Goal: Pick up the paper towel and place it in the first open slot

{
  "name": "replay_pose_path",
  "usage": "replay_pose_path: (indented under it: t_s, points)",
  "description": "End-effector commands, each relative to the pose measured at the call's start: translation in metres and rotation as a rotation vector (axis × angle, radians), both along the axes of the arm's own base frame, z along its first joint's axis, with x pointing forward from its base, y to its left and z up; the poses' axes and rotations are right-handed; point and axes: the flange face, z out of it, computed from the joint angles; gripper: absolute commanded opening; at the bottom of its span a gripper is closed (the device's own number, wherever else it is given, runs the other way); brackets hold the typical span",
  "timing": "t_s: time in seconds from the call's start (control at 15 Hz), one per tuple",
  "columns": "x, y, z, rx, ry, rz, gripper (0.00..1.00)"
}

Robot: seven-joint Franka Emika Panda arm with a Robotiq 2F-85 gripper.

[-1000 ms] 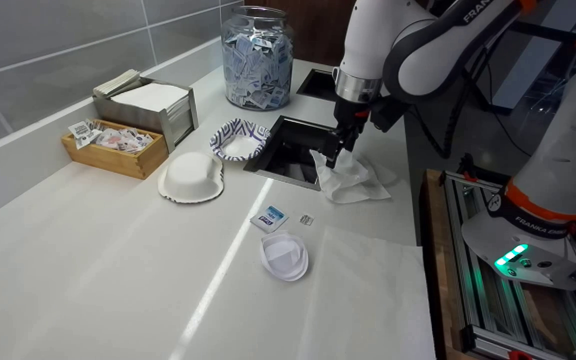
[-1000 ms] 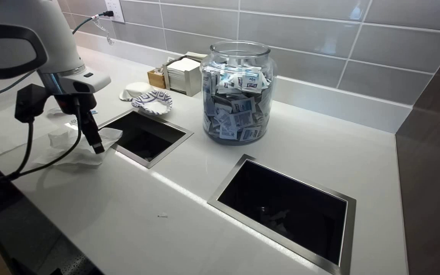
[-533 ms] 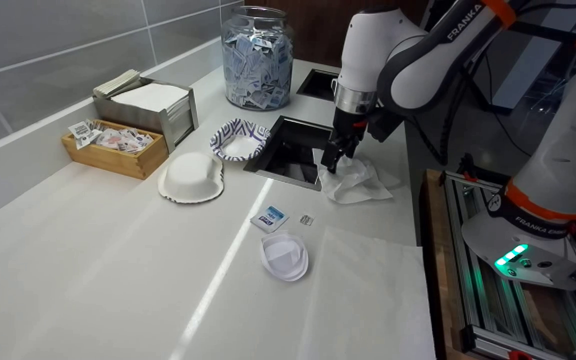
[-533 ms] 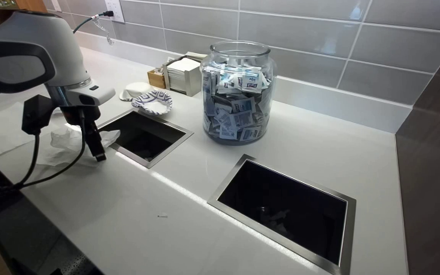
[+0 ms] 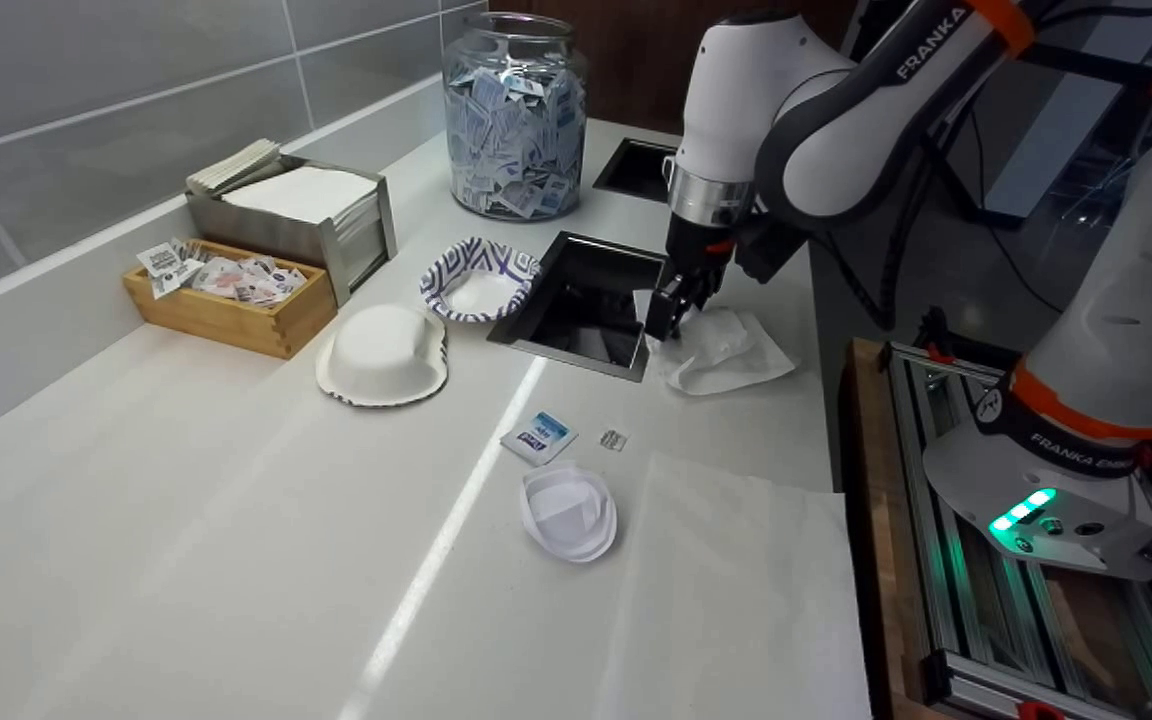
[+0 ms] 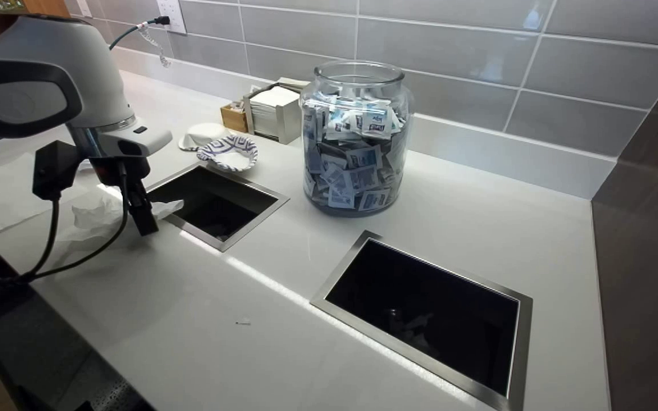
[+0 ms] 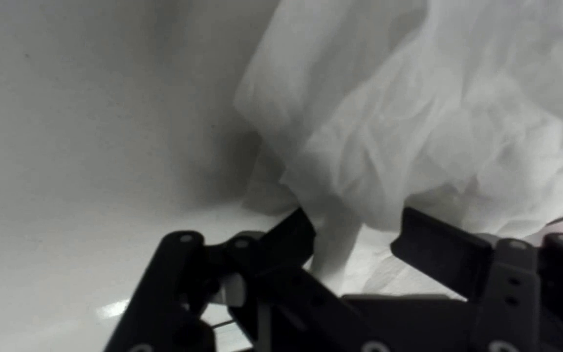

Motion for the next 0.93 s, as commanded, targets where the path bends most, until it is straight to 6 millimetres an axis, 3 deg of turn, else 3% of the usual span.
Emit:
replay_pose_path:
  t_s: [0.0, 0.13, 0.4, 0.47, 0.53, 0.67, 0.87]
  points:
    - [-0.005, 0.008, 0.002, -0.012, 0.011, 0.011, 0.16]
    - [-0.005, 0.012, 0.007, -0.024, 0.009, 0.022, 0.01]
    - [-0.005, 0.027, 0.023, -0.063, 0.000, 0.050, 0.02]
    - [-0.006, 0.032, 0.026, -0.065, 0.006, 0.062, 0.08]
    - [-0.007, 0.035, 0.029, -0.076, 0.011, 0.069, 0.31]
    - [-0.010, 0.042, 0.032, -0.080, 0.029, 0.086, 0.38]
    - [-0.013, 0.048, 0.037, -0.088, 0.052, 0.102, 0.60]
